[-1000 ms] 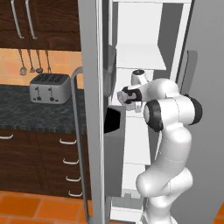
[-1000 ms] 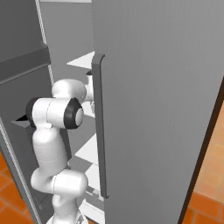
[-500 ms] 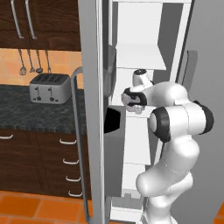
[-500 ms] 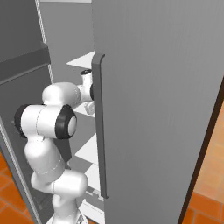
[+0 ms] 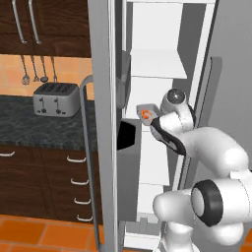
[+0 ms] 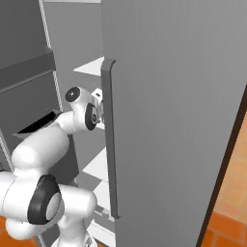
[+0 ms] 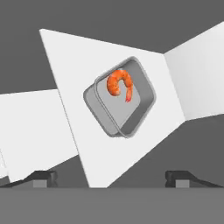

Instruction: Take the meat container that has the shrimp and place it on the second highest rack of the freezer. Then take the vegetable container that has the cucumber and garlic and place it on the highest rack of the freezer.

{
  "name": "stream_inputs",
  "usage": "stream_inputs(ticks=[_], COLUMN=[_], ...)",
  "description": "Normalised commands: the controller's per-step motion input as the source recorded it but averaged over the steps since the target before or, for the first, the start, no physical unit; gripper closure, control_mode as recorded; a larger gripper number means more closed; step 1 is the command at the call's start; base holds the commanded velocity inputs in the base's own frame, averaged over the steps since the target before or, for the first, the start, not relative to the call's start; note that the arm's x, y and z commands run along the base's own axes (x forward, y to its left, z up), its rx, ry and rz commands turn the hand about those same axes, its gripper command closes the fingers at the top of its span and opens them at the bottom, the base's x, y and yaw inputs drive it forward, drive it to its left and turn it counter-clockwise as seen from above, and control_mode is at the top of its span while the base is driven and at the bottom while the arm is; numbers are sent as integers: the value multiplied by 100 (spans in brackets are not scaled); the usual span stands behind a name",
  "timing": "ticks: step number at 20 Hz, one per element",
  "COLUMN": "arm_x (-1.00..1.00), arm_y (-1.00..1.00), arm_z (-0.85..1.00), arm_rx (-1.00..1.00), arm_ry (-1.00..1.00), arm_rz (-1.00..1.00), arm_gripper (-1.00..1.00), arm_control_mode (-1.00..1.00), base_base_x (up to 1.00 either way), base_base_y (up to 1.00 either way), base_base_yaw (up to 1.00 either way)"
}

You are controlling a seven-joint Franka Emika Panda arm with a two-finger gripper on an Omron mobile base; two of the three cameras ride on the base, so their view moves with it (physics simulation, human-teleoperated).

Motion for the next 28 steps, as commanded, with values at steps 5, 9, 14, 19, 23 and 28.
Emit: stream_inputs(ticks=[5,9,14,19,23,28], arm_x=[-92,-100,-100,-100,-100,-91], arm_y=[7,15,36,17,0,0], arm_z=[98,100,72,4,-1,-53], arm_rx=[2,0,-7,-2,0,-5], arm_ry=[-17,-2,0,7,33,29], arm_rz=[5,13,9,1,1,12], arm_gripper=[-100,-100,-100,-100,-100,-100], arm_control_mode=[-100,-100,-100,-100,-100,-100], base_base_x=[0,0,0,0,0,0], base_base_y=[0,0,0,0,0,0], base_base_yaw=[0,0,0,0,0,0])
